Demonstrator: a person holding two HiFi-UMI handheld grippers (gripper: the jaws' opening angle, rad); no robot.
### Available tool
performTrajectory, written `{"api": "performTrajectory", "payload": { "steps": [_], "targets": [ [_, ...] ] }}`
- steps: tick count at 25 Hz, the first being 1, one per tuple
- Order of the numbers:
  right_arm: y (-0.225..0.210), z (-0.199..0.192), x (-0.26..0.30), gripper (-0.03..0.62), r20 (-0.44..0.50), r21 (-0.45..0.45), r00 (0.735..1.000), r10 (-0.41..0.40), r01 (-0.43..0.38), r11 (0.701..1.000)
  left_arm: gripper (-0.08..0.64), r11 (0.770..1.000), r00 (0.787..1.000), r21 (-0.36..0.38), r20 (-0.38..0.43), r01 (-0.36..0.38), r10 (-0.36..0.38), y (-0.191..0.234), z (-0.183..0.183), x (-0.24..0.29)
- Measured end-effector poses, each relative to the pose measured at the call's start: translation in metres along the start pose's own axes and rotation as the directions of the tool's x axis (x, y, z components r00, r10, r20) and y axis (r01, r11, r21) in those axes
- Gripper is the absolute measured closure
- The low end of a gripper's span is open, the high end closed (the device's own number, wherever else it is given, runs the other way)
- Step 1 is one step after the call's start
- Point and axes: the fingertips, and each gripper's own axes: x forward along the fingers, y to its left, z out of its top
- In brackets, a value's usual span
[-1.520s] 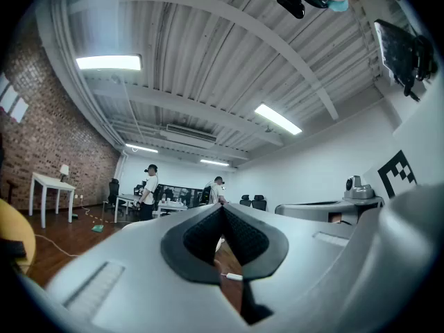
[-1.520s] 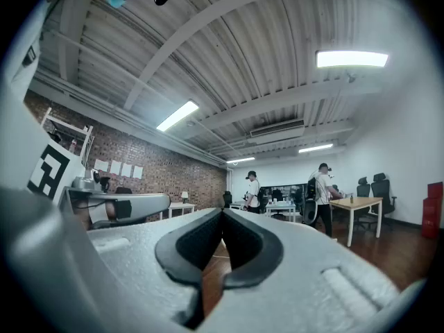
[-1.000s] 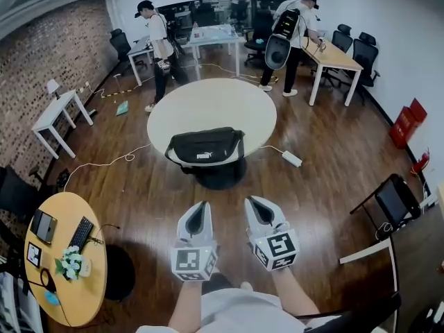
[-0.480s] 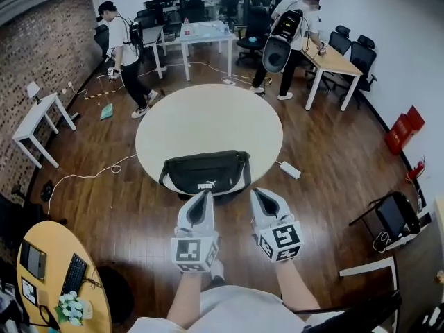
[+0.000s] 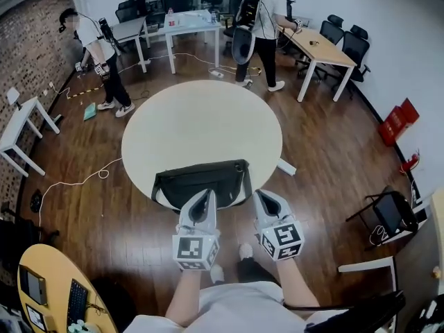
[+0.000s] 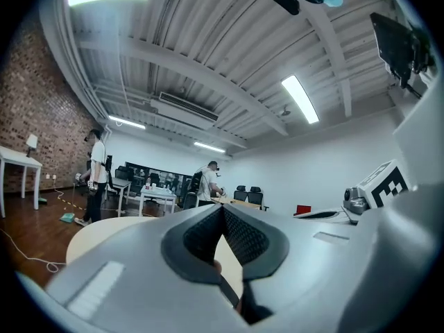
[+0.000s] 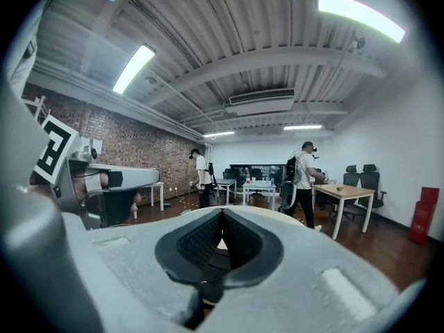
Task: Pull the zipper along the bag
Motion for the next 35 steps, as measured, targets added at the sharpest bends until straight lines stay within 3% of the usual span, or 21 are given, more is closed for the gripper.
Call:
{"api": "performTrajectory", "payload": {
  "steps": [10,15,19,23,27,32,35],
  "targets": [
    [-0.108,-0.015,0.103,0.606,-0.057,0.063,0.998,0.005,-0.002,0.998,0.543,0.998,0.995,0.047,-0.091,0.036,-0.032,0.001,-0.029,0.14],
    [-0.149,-0.054,0.155,0.606,-0.17,0.121,0.978,0.121,-0.102,0.987,0.543,0.998,0.992,0.061,-0.125,0.023,-0.015,0.0,-0.047,0.21],
    [-0.164,-0.105,0.18,0.606,-0.277,0.136,0.94,0.199,-0.166,0.977,0.543,0.999,0.975,0.036,-0.221,-0.016,0.023,-0.006,-0.097,0.233],
    [-0.163,-0.169,0.212,0.606,-0.409,0.104,0.875,0.257,-0.235,0.966,0.543,0.999,0.932,-0.004,-0.362,-0.033,0.029,0.002,-0.163,0.234],
    [-0.159,-0.227,0.243,0.606,-0.513,0.106,0.792,0.331,-0.324,0.94,0.543,0.992,0.875,-0.108,-0.484,-0.066,0.006,0.006,-0.214,0.229],
    [-0.154,-0.28,0.281,0.606,-0.634,0.141,0.67,0.385,-0.389,0.91,0.543,0.968,0.812,-0.215,-0.584,-0.127,-0.023,0.005,-0.257,0.232],
    [-0.15,-0.305,0.292,0.606,-0.702,0.164,0.576,0.418,-0.441,0.882,0.543,0.938,0.777,-0.288,-0.629,-0.191,-0.035,-0.002,-0.277,0.233]
  ]
}}
